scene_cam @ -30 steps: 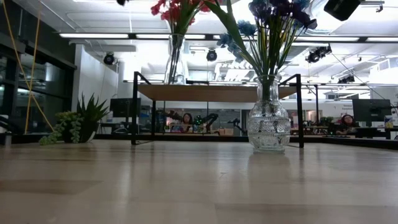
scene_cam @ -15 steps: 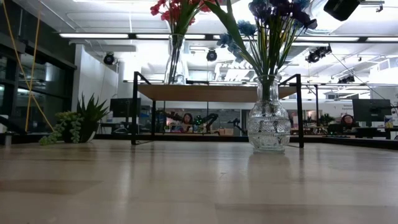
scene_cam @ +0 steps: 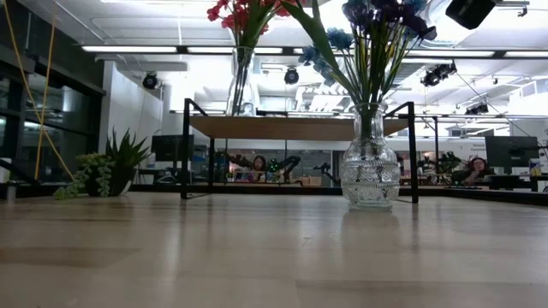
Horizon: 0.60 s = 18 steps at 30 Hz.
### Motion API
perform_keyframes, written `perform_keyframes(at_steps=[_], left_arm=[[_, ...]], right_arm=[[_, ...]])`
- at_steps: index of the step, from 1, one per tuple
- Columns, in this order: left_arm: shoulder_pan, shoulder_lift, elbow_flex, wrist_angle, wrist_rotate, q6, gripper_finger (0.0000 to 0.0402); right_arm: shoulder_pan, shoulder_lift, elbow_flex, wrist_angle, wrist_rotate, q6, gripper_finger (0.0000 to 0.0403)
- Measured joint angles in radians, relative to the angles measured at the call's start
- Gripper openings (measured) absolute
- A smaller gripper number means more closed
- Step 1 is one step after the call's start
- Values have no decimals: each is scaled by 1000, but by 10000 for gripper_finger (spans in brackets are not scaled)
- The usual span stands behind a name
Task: Pick and place flowers into a vace then onto a shelf
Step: Put the transparent vase with flowers on the shelf
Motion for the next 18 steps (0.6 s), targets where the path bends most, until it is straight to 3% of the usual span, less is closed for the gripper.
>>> perform_keyframes(at_steps=[10,18], left_arm=[[-112,15,0,-62,-5,-6,367],[-149,75,2,-120,-26,-131,363]], right_arm=[[0,0,0,-64,0,2,252],[0,0,0,-181,-19,84,252]])
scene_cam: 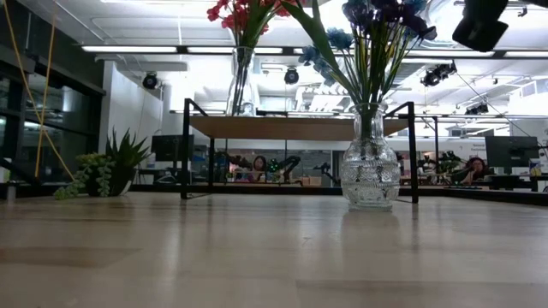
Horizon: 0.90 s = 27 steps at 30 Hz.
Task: Pick and place flowers into a vace then onto a shelf
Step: Put the transparent vase with flowers on the shelf
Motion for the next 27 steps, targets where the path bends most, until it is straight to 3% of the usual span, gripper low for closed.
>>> perform_keyframes(at_steps=[17,22,27], left_arm=[[-15,70,-2,-85,-7,-191,367],[-56,71,-2,-116,-57,-225,367],[-105,71,-2,-148,-130,-285,367]], right_arm=[[8,0,0,-198,-118,177,252],[67,0,0,-203,-63,179,252],[168,23,0,-236,82,178,252]])
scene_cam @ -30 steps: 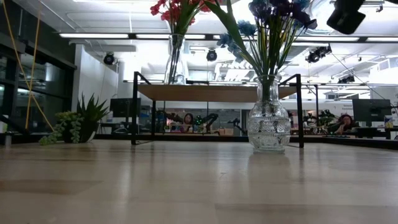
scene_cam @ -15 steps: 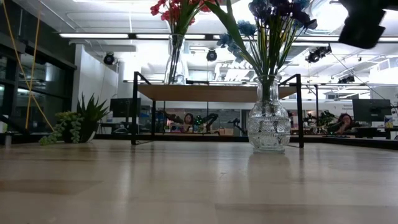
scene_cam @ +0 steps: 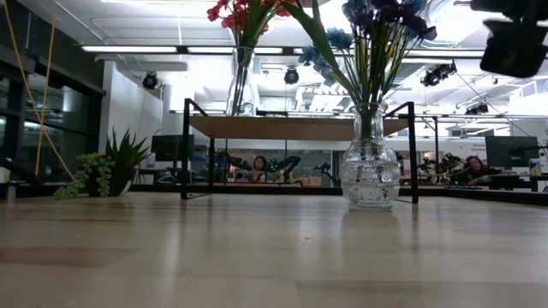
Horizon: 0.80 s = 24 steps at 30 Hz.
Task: Pick and place flowers into a vace then onto a shelf
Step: Put the transparent vase with flowers on the shelf
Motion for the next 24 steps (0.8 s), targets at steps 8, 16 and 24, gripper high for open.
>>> perform_keyframes(at_steps=[8,16,24], left_arm=[[-66,0,0,-12,-106,-27,367],[-76,0,0,-11,-128,-48,367],[-76,0,0,-19,-128,-52,367]], right_arm=[[177,160,0,-92,251,13,252],[280,354,0,-72,548,-1,252],[291,512,0,-31,712,0,252]])
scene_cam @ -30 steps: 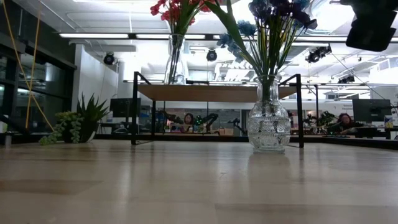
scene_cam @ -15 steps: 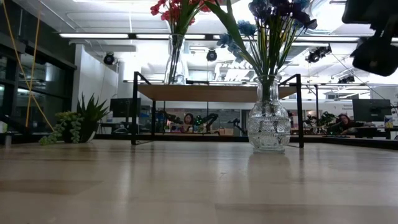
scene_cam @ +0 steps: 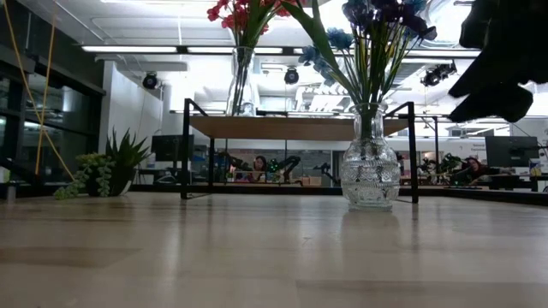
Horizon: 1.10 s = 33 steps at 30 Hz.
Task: Pick and place flowers into a vace then onto a shelf
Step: Put the transparent vase with flowers on the shelf
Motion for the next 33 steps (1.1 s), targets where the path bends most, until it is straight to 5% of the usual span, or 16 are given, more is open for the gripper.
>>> perform_keyframes(at_steps=[11,23,33], left_arm=[[0,0,0,-15,0,-4,367],[0,0,0,-15,2,-4,367],[0,0,0,-41,4,-4,367]], right_arm=[[-1,113,0,53,24,-1,252],[-2,145,0,154,253,-142,252],[-2,145,0,268,262,-272,284]])
